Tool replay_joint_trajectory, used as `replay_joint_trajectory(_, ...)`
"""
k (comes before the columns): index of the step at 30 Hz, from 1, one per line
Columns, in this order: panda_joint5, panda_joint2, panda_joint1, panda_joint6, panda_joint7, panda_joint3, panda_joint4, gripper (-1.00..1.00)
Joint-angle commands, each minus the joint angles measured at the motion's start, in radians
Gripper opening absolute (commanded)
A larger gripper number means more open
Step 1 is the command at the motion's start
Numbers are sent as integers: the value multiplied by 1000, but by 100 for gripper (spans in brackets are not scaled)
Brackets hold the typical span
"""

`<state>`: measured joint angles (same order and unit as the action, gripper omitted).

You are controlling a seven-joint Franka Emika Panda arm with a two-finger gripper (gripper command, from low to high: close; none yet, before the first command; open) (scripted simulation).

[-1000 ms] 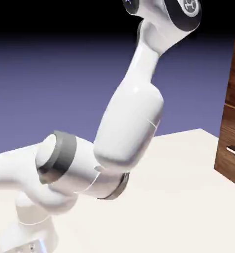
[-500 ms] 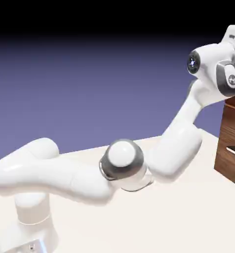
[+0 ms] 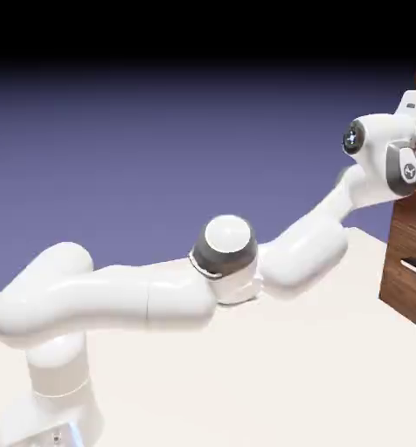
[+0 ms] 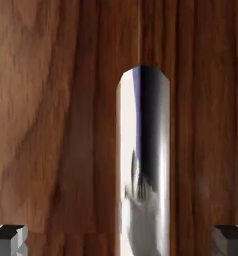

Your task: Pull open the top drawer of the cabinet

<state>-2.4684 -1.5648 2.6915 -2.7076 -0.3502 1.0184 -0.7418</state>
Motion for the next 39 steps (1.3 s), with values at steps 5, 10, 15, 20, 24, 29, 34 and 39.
replay_joint_trajectory(5, 78, 57, 86, -75, -64, 27, 181, 100)
replay_joint_trajectory(10, 89, 71, 90, -89, -55, 45, 201, -100)
replay_joint_trajectory(15, 21, 48, -22, -36, 80, 86, 20, -100)
replay_joint_trajectory(20, -40, 25, -131, 24, 185, 103, -161, -100)
replay_joint_trajectory(24, -79, 6, -216, 76, 252, 110, -306, -100)
replay_joint_trajectory(29, -114, -18, -321, 143, 320, 113, -487, -100)
replay_joint_trajectory(34, -137, -42, -427, 211, 375, 112, -669, -100)
replay_joint_trajectory(39, -148, -65, -536, 280, 421, 109, -850, -100)
